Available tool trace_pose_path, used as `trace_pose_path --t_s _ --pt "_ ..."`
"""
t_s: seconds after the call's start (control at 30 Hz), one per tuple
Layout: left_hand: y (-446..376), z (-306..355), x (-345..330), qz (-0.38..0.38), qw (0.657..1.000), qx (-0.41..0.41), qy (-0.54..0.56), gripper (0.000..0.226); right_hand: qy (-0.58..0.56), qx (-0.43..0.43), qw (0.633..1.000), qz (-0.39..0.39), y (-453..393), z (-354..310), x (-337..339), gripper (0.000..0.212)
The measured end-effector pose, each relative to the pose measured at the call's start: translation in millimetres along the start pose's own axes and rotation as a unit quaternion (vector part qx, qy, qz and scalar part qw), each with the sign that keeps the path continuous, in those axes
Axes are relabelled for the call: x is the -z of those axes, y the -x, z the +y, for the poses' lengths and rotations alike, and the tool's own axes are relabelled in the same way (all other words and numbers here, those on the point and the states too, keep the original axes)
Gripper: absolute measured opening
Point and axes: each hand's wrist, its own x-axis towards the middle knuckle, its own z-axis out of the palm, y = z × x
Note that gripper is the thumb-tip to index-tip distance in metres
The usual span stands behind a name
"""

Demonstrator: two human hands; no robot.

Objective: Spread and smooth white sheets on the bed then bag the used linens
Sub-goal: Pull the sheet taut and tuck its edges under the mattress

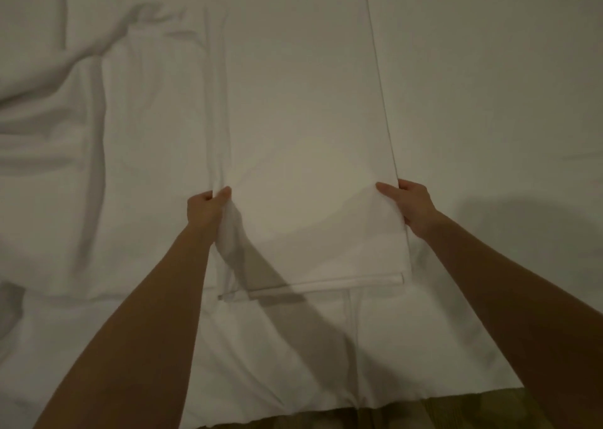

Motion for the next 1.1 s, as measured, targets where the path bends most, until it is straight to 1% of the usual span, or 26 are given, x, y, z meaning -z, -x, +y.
trace_pose_path --t_s 0.07,0.13,0.2,0.27,0.33,0.4,0.43,0.47,0.5,0.53,0.57,0.6,0.63,0.67,0.73,0.83,0.93,1.03,1.1 --pt "-3.6 6.5 0.0 -0.015 1.000 0.018 0.004 0.033 0.001 0.000 1.000 0.004 -2.5 -5.3 -2.0 0.014" --pt "-6.2 15.0 1.1 -0.024 1.000 -0.001 -0.003 0.022 -0.007 0.007 1.000 0.009 -7.5 -15.2 -4.0 0.014" --pt "-9.6 17.7 2.6 -0.009 0.999 -0.034 -0.032 0.016 -0.006 0.015 1.000 0.015 -16.1 -24.0 -7.0 0.014" --pt "-8.9 18.2 0.3 0.016 0.996 -0.050 -0.074 0.016 -0.006 0.015 1.000 0.018 -22.3 -30.2 -8.1 0.015" --pt "-5.3 20.7 -7.4 0.058 0.986 -0.078 -0.134 0.025 -0.013 0.013 1.000 0.012 -24.9 -35.7 -7.6 0.016" --pt "0.3 27.3 -16.0 0.106 0.978 -0.123 -0.132 0.047 -0.039 0.004 0.999 0.002 -26.5 -42.7 -9.1 0.018" --pt "6.4 31.7 -21.7 0.121 0.971 -0.168 -0.117 0.053 -0.055 -0.001 0.998 -0.002 -28.2 -46.3 -9.0 0.021" --pt "13.7 35.7 -29.9 0.133 0.959 -0.225 -0.112 0.054 -0.073 -0.005 0.997 -0.008 -30.6 -50.4 -8.7 0.026" --pt "21.4 39.1 -40.8 0.129 0.944 -0.279 -0.121 0.055 -0.090 -0.010 0.996 -0.013 -33.5 -54.3 -8.7 0.036" --pt "30.3 41.3 -55.6 0.100 0.931 -0.319 -0.145 0.060 -0.102 -0.019 0.994 -0.021 -36.7 -57.7 -8.2 0.047" --pt "41.2 44.2 -74.2 0.054 0.921 -0.345 -0.176 0.069 -0.114 -0.022 0.993 -0.031 -40.2 -61.5 -8.1 0.048" --pt "53.7 48.8 -94.3 0.004 0.912 -0.349 -0.215 0.076 -0.120 -0.023 0.992 -0.044 -42.8 -66.5 -8.4 0.040" --pt "65.6 52.1 -114.9 -0.036 0.904 -0.332 -0.266 0.077 -0.124 -0.022 0.990 -0.063 -45.7 -70.2 -8.9 0.031" --pt "74.5 53.6 -135.4 -0.064 0.894 -0.313 -0.315 0.071 -0.122 -0.022 0.989 -0.083 -48.7 -72.5 -8.9 0.028" --pt "85.4 53.1 -171.0 -0.101 0.882 -0.267 -0.374 0.062 -0.101 -0.019 0.990 -0.096 -56.4 -73.0 -7.4 0.031" --pt "93.0 50.6 -204.2 -0.101 0.873 -0.223 -0.421 0.059 -0.079 -0.008 0.992 -0.102 -67.2 -70.0 1.3 0.025" --pt "103.7 56.4 -226.5 -0.081 0.880 -0.199 -0.424 0.059 -0.081 0.006 0.990 -0.116 -72.3 -71.2 15.3 0.017" --pt "113.1 68.2 -245.0 -0.087 0.881 -0.208 -0.415 0.057 -0.081 0.019 0.991 -0.108 -81.3 -77.9 40.4 0.010" --pt "124.5 78.9 -267.9 -0.101 0.878 -0.227 -0.410 0.055 -0.082 0.020 0.992 -0.091 -93.4 -84.6 76.0 0.009"
